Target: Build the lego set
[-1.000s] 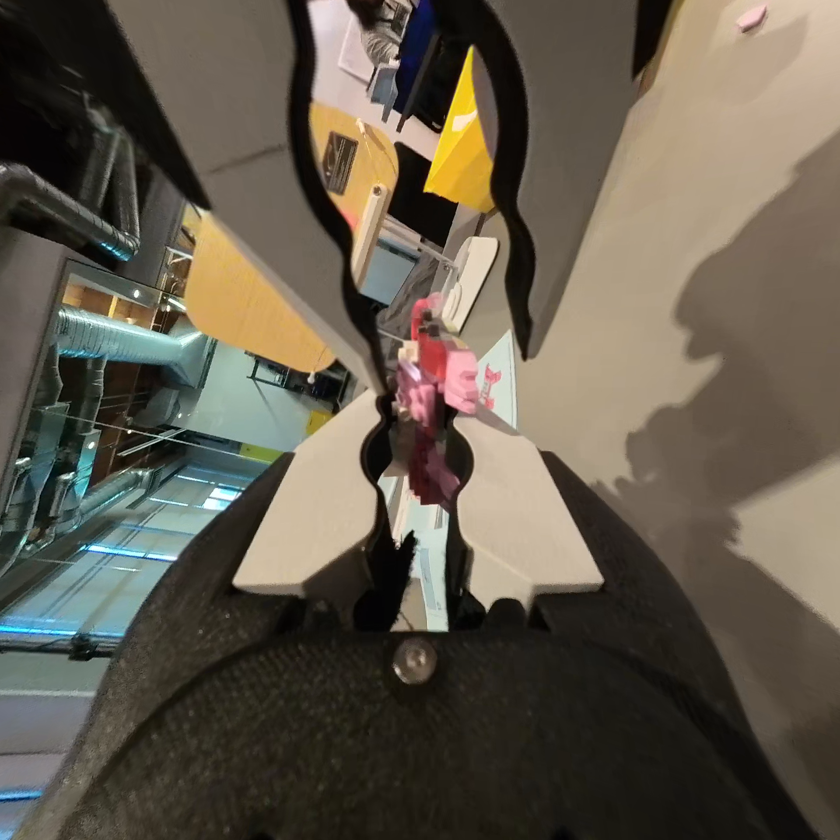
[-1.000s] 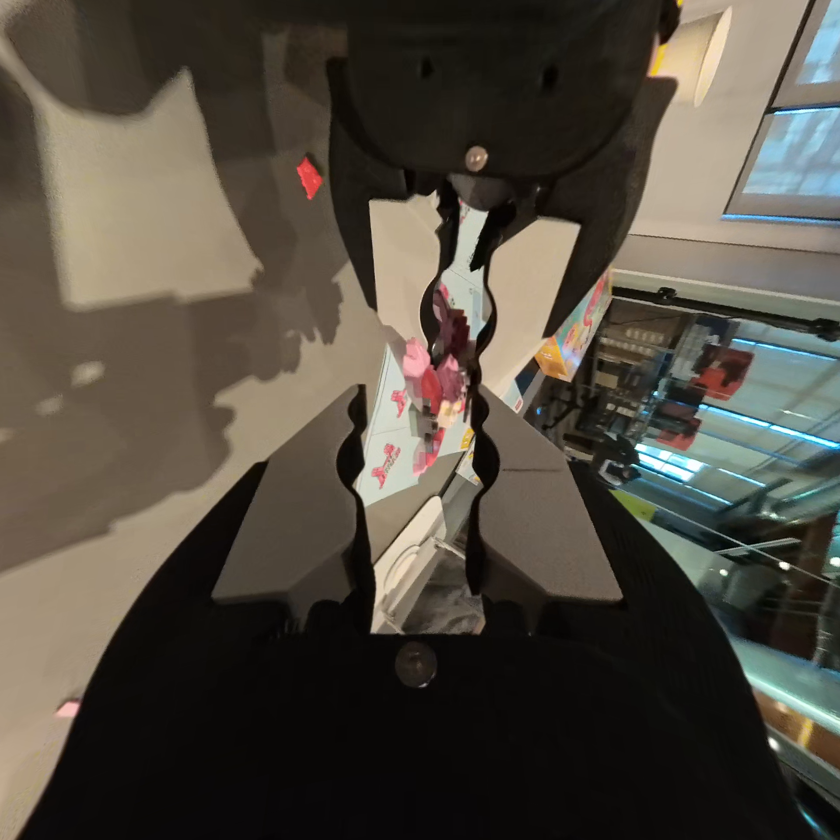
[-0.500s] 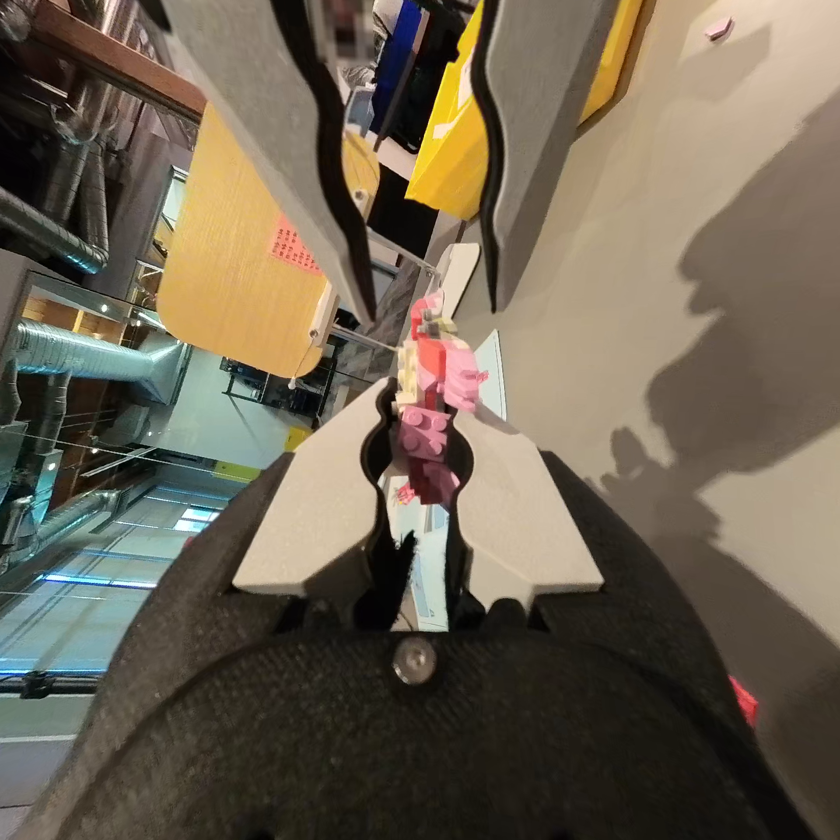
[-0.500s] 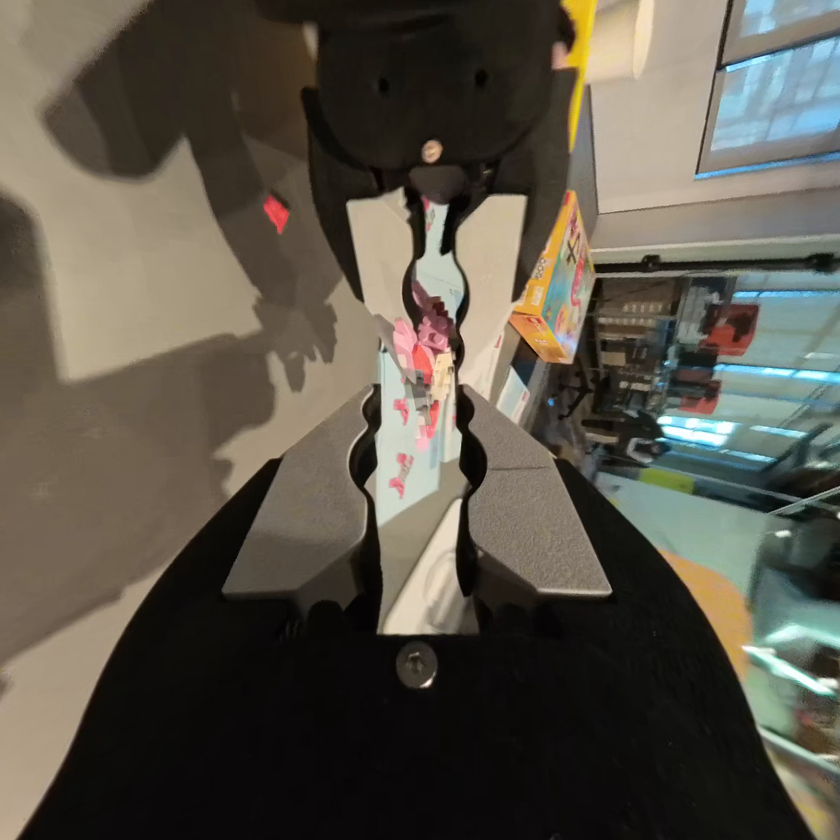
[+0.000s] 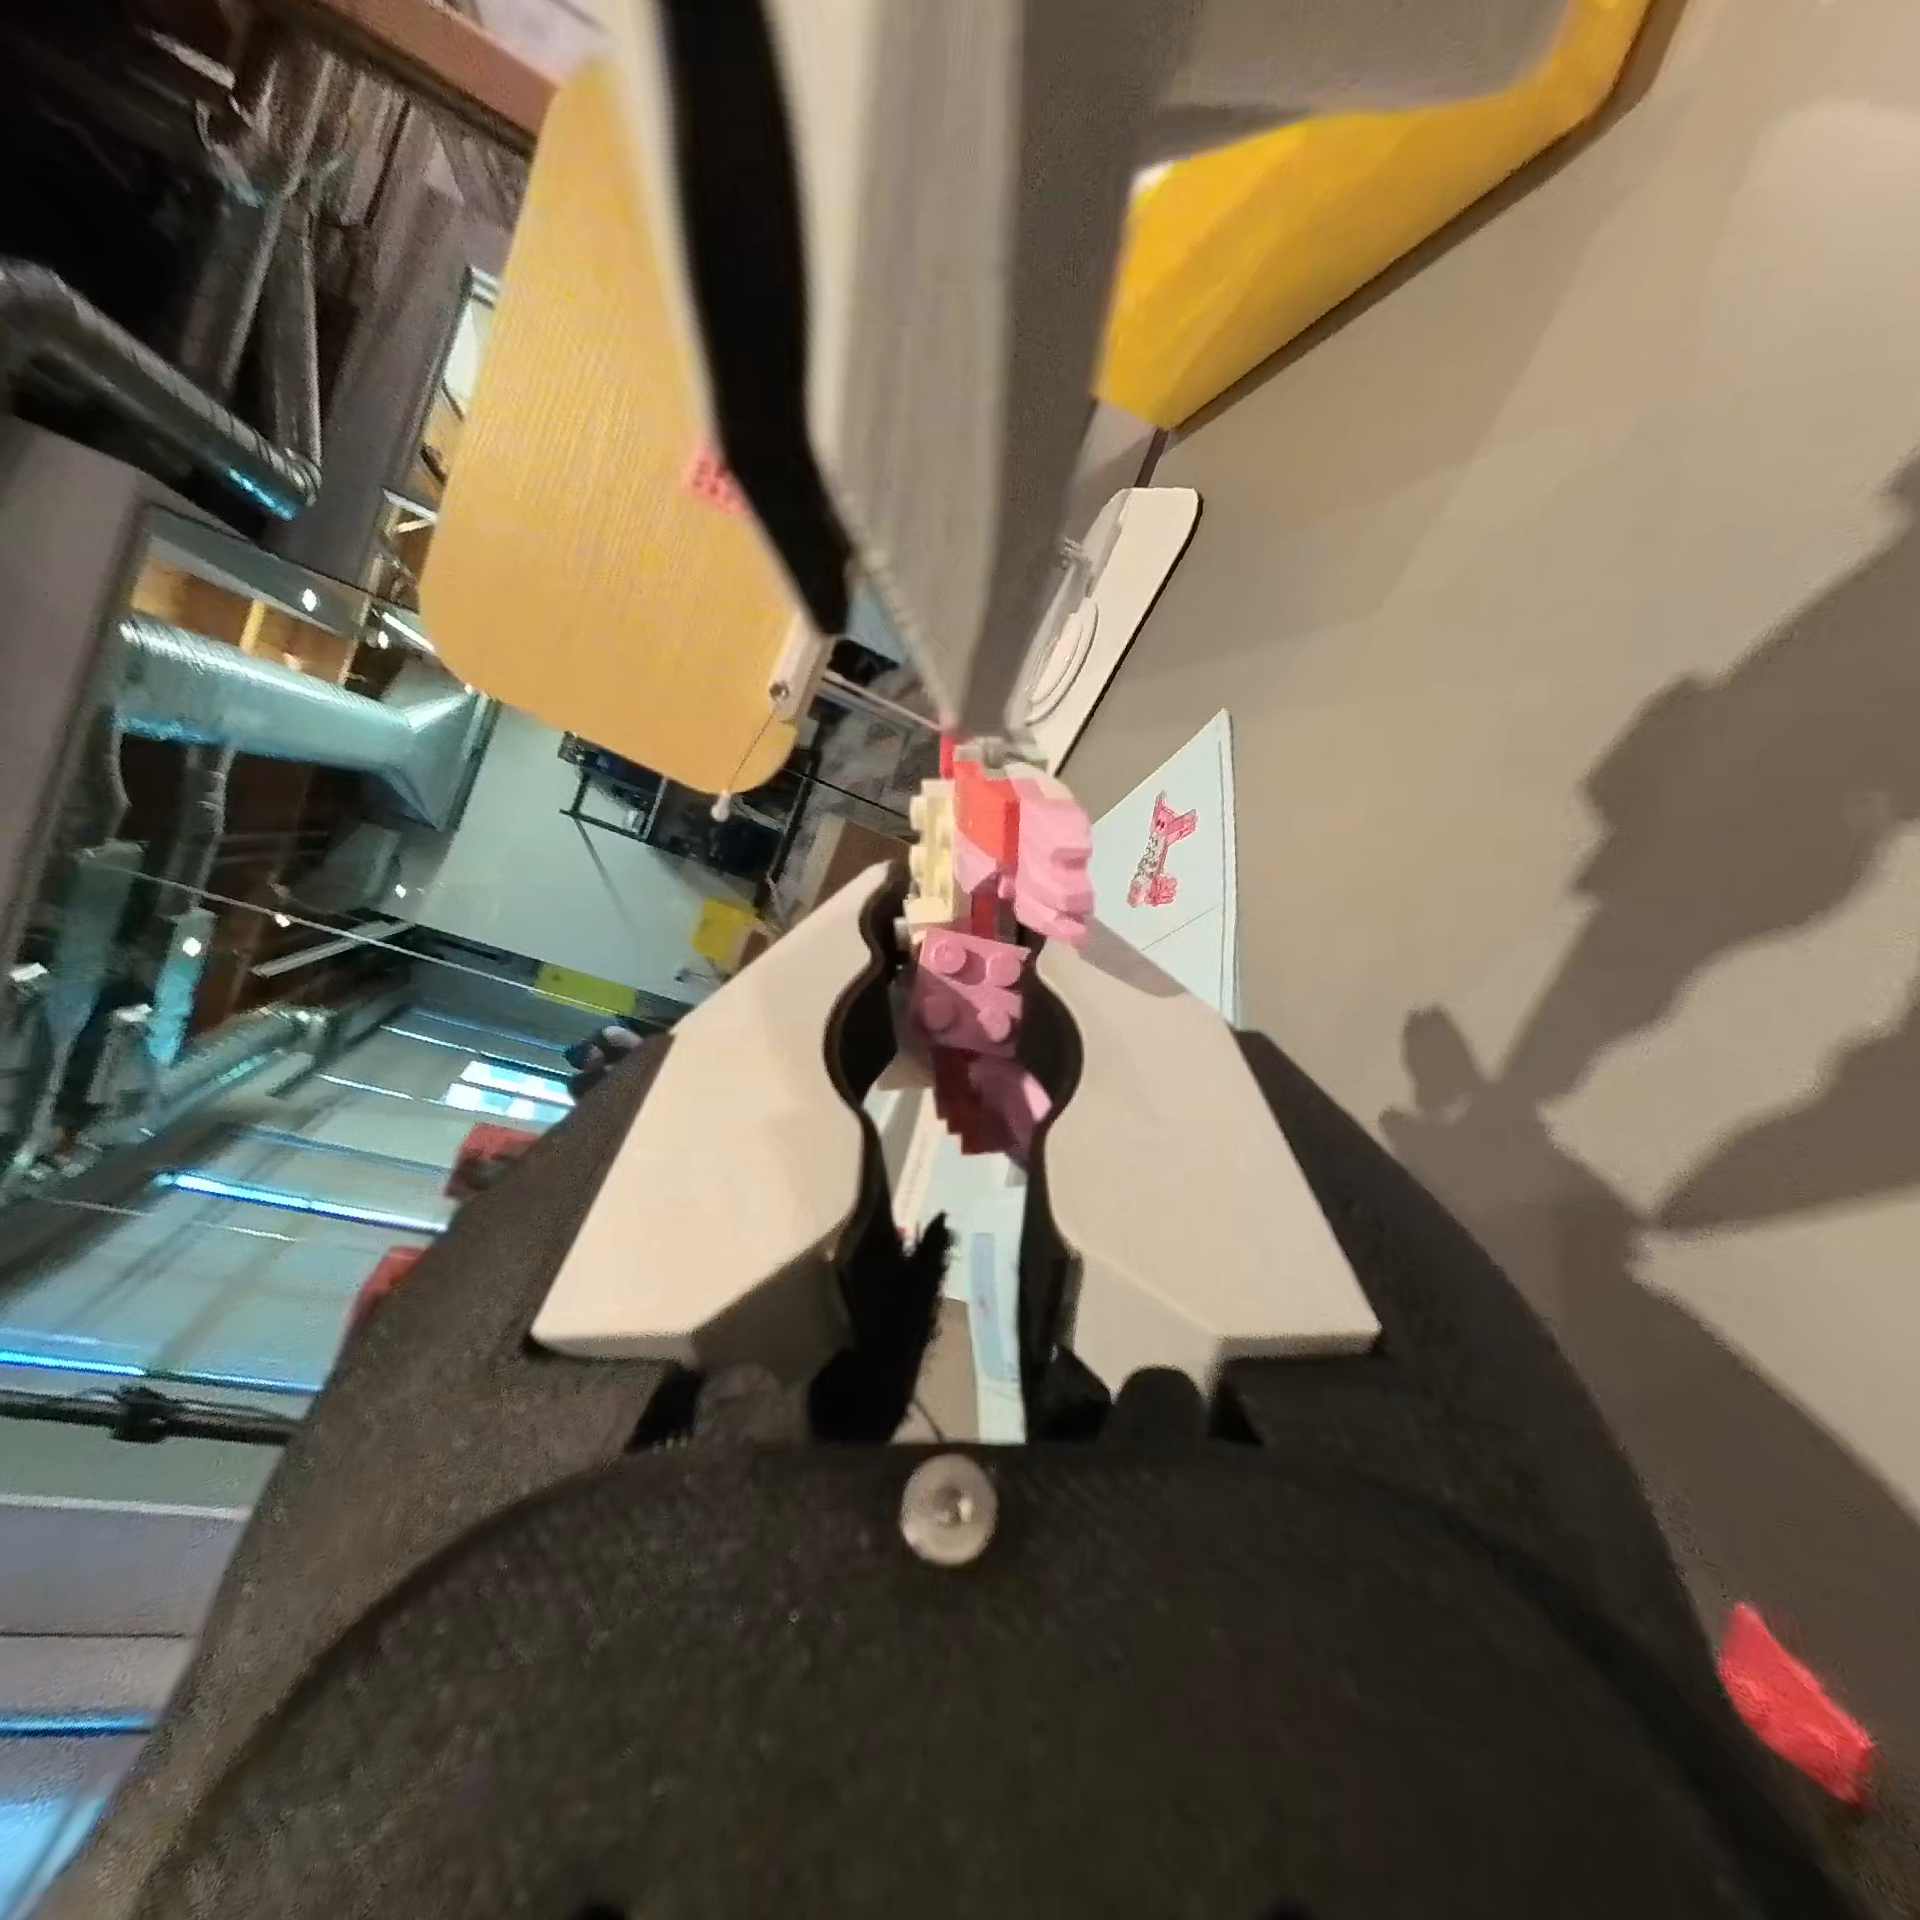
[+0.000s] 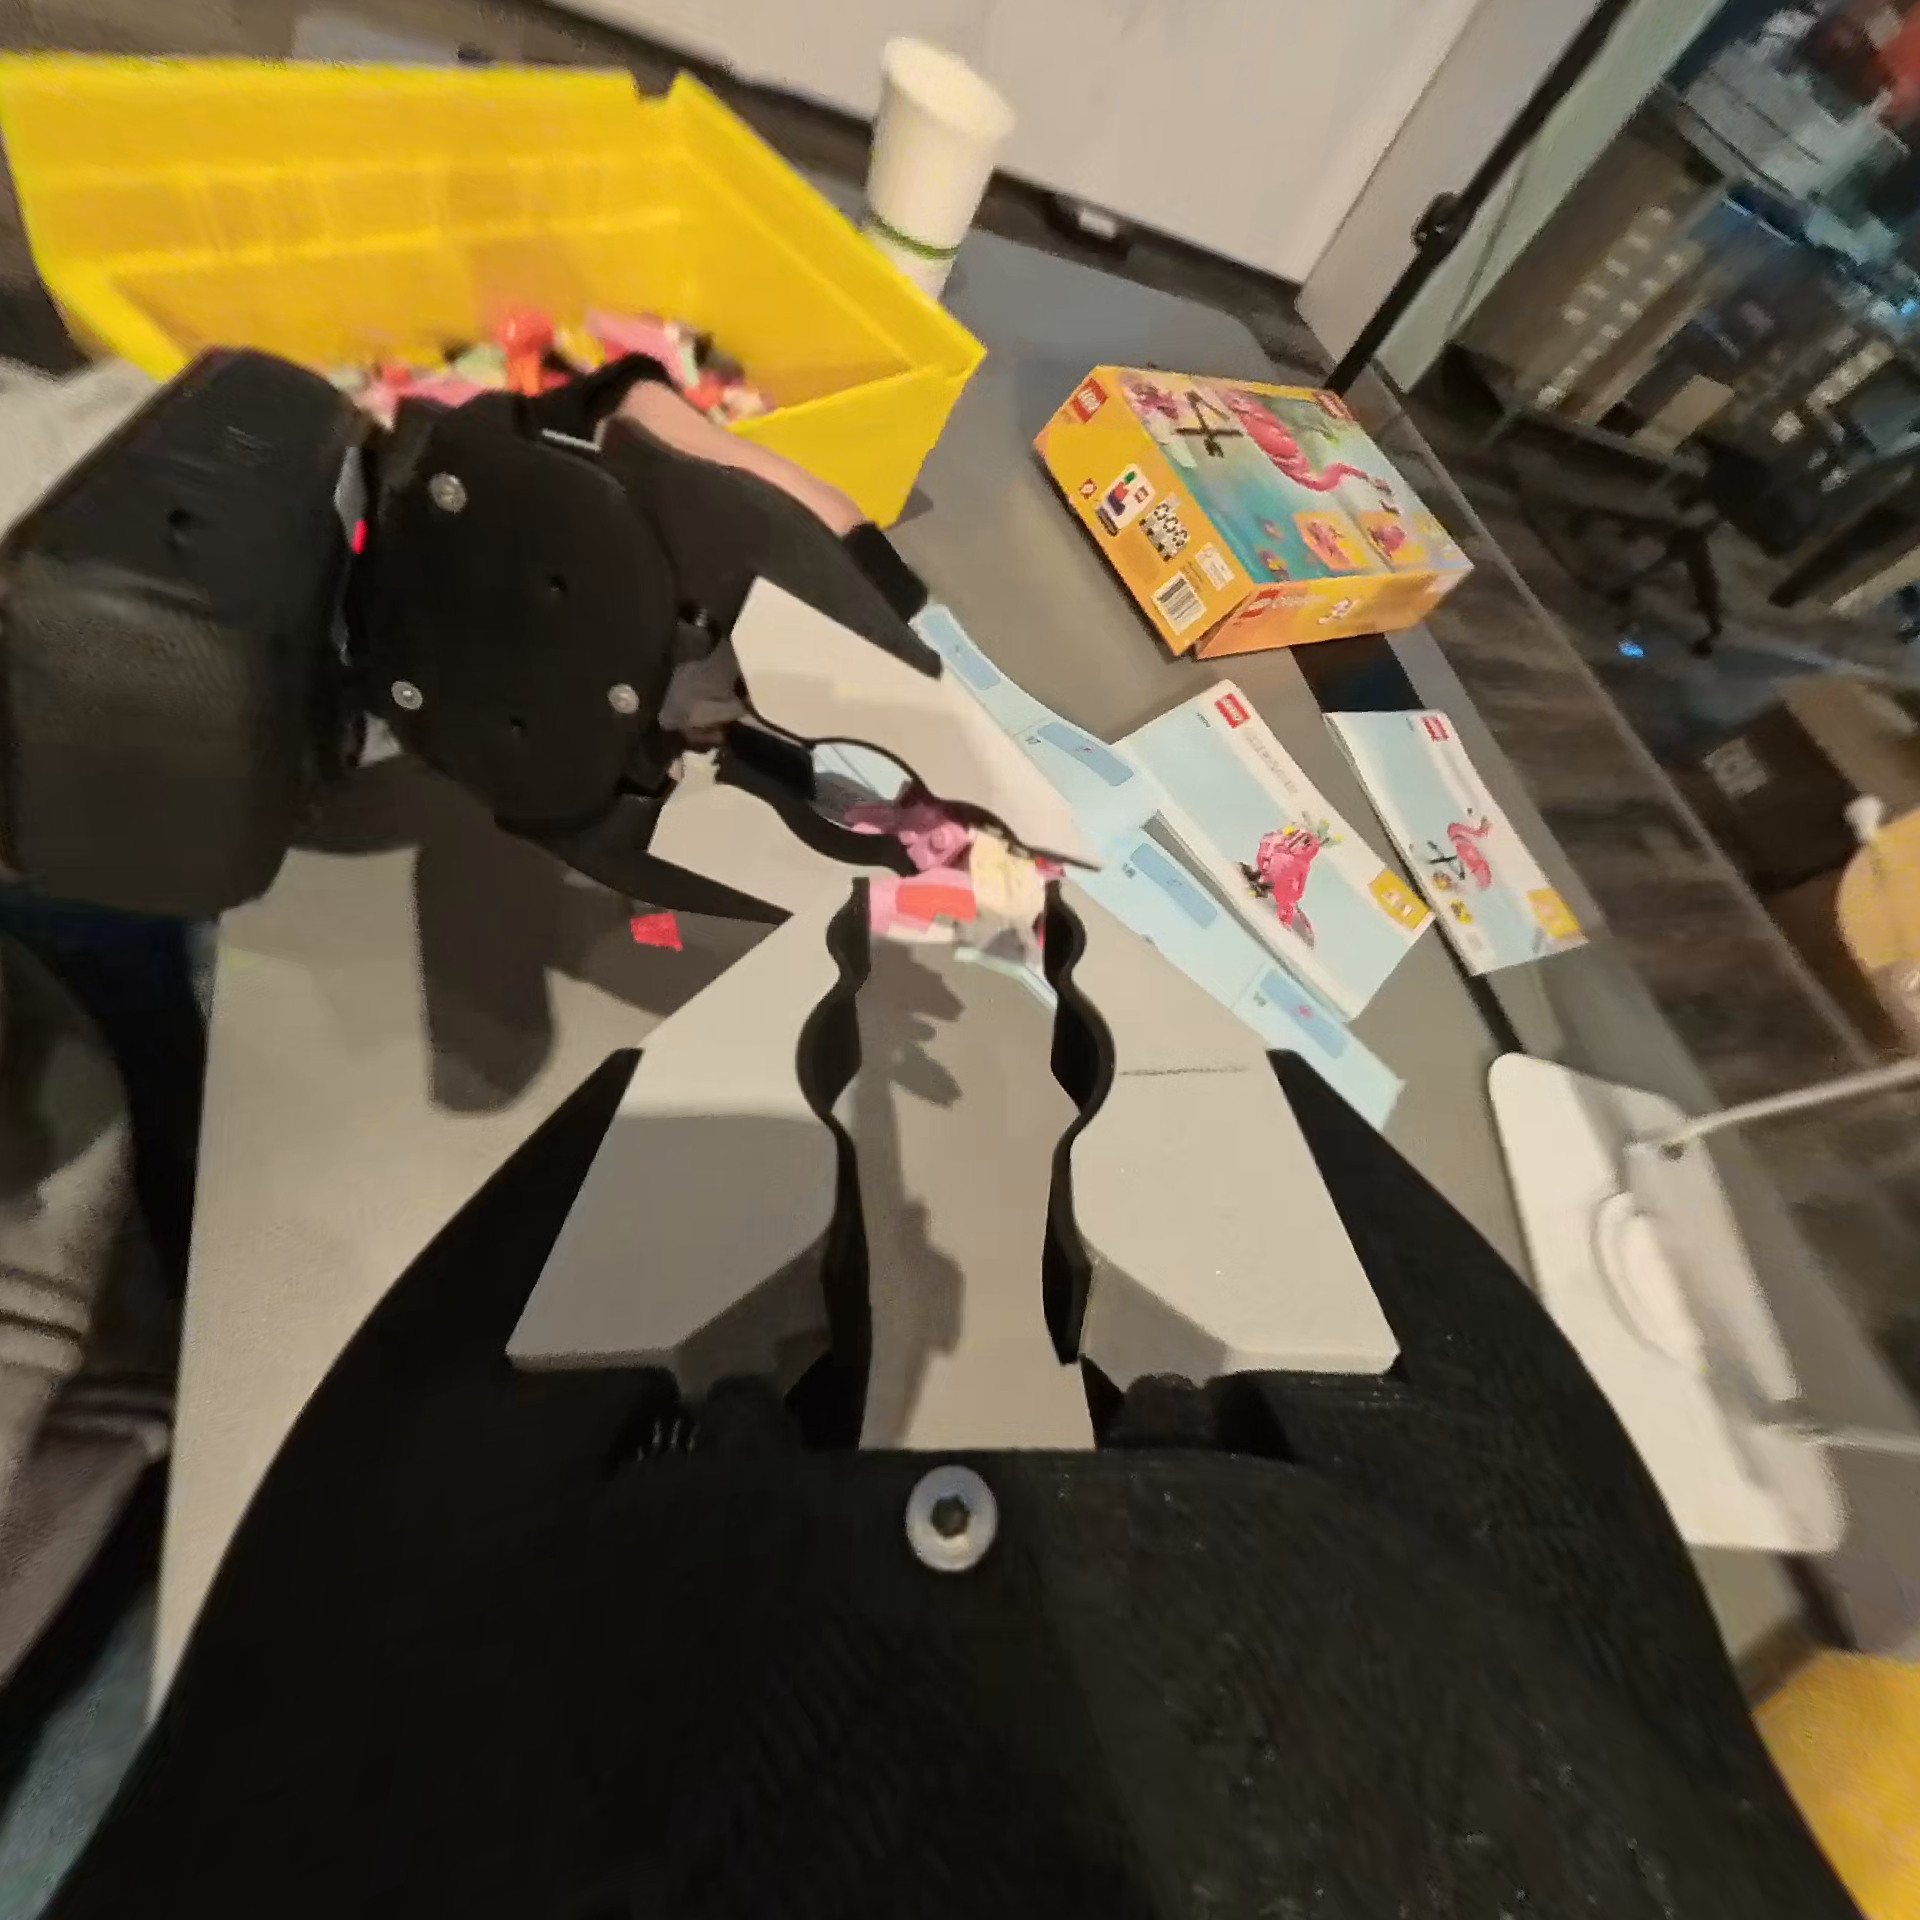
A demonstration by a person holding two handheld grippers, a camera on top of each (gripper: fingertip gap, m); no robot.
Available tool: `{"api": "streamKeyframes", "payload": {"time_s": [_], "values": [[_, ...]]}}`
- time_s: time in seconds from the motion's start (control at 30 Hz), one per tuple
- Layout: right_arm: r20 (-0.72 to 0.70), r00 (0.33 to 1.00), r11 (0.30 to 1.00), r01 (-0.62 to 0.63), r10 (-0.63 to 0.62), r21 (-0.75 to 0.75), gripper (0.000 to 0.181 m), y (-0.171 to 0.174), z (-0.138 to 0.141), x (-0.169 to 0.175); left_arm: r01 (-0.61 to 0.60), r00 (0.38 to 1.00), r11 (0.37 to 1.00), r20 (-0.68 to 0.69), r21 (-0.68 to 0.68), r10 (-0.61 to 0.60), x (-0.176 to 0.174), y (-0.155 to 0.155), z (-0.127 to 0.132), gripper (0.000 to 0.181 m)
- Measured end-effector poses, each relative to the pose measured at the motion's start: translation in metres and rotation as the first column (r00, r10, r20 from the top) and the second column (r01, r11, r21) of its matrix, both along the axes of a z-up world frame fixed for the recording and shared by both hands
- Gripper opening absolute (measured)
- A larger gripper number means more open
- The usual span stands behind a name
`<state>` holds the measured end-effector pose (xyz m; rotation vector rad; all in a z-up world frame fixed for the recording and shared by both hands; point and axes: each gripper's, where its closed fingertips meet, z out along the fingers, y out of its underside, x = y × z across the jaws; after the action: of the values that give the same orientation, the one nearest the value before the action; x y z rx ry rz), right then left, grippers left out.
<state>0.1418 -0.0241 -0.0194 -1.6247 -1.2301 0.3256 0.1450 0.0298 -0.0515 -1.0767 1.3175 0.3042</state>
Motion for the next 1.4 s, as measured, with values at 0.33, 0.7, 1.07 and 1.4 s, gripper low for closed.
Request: {"api": "streamKeyframes", "payload": {"time_s": [0.33,0.7,1.07,1.4], "values": [[0.144,0.988,0.955,0.012,-0.057,0.296,0.052,0.006,-0.059,0.041,0.145,0.989,0.958,0.038,-0.247,-0.14,0.03,-0.019,-0.044,0.018],[0.409,0.912,0.811,-0.211,-0.037,0.545,0.014,-0.008,-0.094,0.043,0.211,0.976,0.954,-0.002,-0.211,-0.217,0.049,-0.042,-0.077,0.019],[0.319,0.948,0.788,-0.187,-0.013,0.587,0.013,-0.011,-0.094,0.055,0.239,0.97,0.962,-0.014,-0.134,-0.243,0.055,-0.046,-0.075,0.022],[0.323,0.941,0.74,-0.146,-0.101,0.657,0.013,-0.005,-0.093,0.066,0.291,0.956,0.93,0.045,-0.225,-0.289,0.056,-0.054,-0.078,0.04]]}}
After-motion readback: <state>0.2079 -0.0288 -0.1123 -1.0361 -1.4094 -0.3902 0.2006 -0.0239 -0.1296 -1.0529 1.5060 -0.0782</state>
